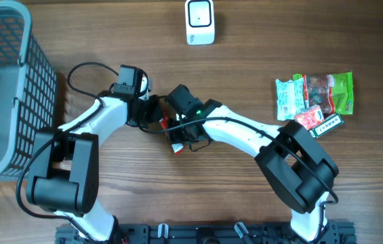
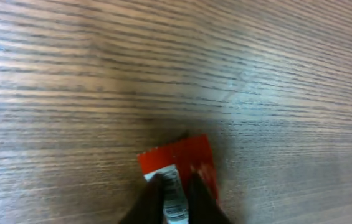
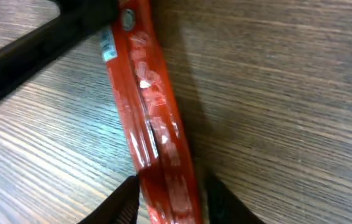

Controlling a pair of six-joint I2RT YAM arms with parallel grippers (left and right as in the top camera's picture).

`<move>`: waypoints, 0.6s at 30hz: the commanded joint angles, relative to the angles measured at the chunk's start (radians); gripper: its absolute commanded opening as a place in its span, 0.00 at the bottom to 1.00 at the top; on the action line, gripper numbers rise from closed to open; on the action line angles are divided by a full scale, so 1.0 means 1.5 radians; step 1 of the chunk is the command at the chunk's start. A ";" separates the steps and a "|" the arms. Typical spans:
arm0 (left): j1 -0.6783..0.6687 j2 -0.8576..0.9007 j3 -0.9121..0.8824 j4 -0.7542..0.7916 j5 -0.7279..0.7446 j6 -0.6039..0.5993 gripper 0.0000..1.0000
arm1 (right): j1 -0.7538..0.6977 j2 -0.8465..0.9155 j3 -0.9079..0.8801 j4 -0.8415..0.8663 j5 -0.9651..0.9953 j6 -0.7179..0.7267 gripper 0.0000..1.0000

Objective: Scan the item barcode
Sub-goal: 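Grasp the red stick with the right gripper from the left gripper, then release with the left gripper and raise the stick to the scanner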

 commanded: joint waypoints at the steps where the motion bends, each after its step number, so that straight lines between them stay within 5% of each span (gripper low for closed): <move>1: -0.002 0.019 -0.030 -0.009 -0.070 -0.038 0.08 | 0.001 0.018 -0.024 -0.021 0.003 0.012 0.35; 8: -0.002 0.019 -0.031 -0.009 -0.070 -0.045 0.08 | 0.005 0.018 -0.025 -0.048 -0.030 0.024 0.27; 10: -0.002 0.019 -0.031 -0.007 -0.070 -0.045 0.08 | 0.004 0.018 -0.025 -0.048 -0.027 0.029 0.04; 14: -0.001 -0.004 -0.022 -0.010 -0.034 -0.016 0.04 | -0.003 0.018 -0.024 -0.048 -0.027 0.014 0.04; 16: 0.016 -0.058 0.003 -0.009 -0.035 -0.013 0.15 | -0.018 0.014 -0.024 -0.039 -0.058 -0.037 0.04; 18: 0.046 -0.126 0.024 -0.009 -0.034 -0.014 0.55 | -0.039 0.005 -0.024 -0.040 -0.130 -0.104 0.04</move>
